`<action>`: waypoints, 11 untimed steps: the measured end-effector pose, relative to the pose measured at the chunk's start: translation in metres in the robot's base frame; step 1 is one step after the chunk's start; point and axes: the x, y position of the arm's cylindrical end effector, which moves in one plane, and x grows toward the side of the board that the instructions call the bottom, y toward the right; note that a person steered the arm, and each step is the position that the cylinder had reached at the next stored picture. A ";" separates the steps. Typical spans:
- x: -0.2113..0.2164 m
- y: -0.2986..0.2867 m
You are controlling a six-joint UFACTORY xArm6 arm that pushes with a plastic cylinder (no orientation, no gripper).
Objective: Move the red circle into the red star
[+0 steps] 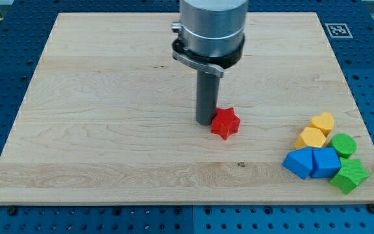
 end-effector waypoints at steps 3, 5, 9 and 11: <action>0.030 0.096; -0.037 0.010; -0.268 -0.145; -0.299 -0.101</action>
